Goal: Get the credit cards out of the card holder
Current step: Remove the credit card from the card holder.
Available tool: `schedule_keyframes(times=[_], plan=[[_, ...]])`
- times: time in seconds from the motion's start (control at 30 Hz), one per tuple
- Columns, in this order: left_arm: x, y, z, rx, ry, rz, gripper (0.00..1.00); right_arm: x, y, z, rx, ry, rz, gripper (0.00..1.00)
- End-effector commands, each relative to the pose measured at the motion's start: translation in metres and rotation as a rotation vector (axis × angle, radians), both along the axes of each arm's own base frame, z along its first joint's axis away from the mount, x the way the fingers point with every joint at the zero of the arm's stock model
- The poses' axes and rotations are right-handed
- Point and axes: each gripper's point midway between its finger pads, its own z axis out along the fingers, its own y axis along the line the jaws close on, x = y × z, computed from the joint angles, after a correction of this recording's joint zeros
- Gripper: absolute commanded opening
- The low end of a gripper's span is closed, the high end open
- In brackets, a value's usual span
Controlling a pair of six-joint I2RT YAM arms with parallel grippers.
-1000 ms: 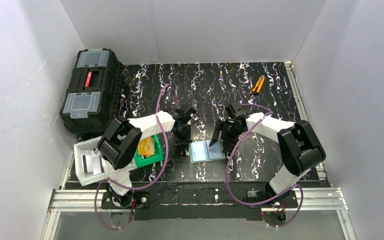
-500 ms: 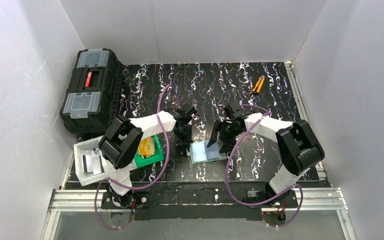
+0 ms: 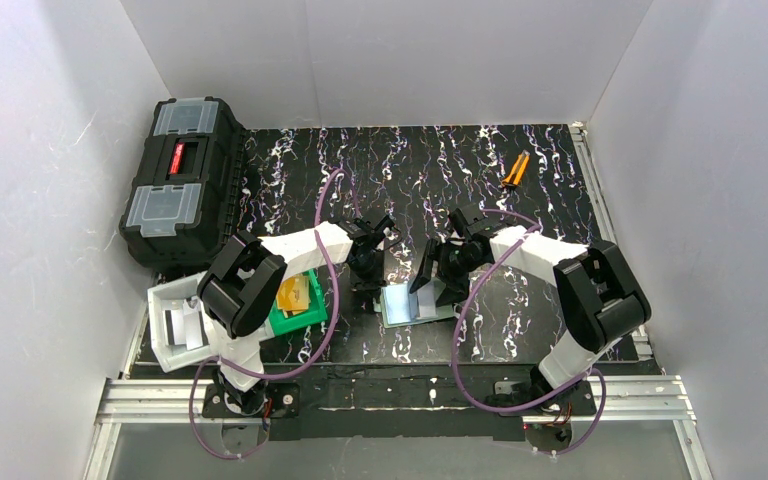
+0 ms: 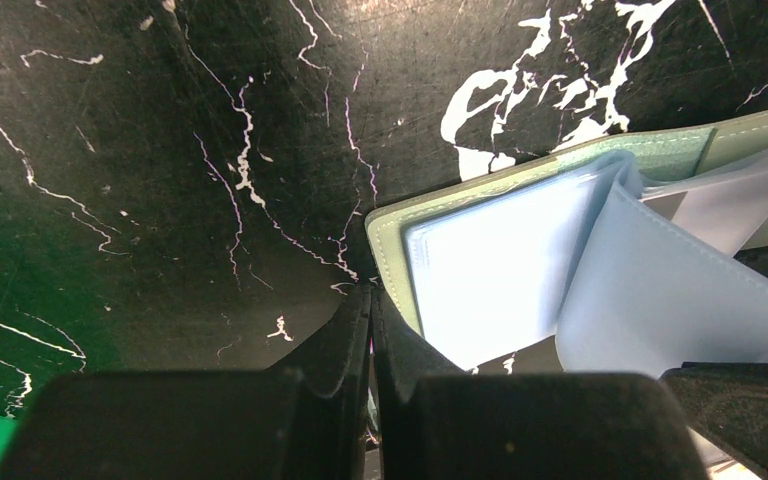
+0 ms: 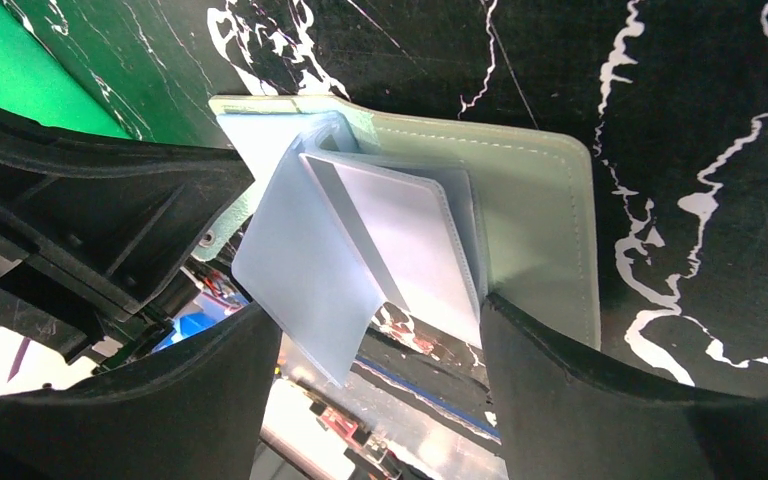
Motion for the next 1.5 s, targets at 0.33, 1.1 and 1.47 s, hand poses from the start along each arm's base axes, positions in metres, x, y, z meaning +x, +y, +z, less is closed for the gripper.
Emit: schedule_keyframes(times=[0.33, 1.1, 1.47], plan=[[-0.008, -0.007, 0.004, -0.02, 0.008, -0.032, 0.0, 0.015, 0.014, 0.031, 0.065, -0.095, -0.001, 0.87], [0.012, 0.011, 0.085, 0.011, -0.141, -0.041, 0.13, 0.019, -0.004, 0.029, -0.053, -0.138, -0.013, 0.93], [0.0, -0.057, 0.089, -0.323, 0.008, -0.011, 0.15, 0.016, -0.01, 0.015, -0.098, -0.122, 0.012, 0.71]])
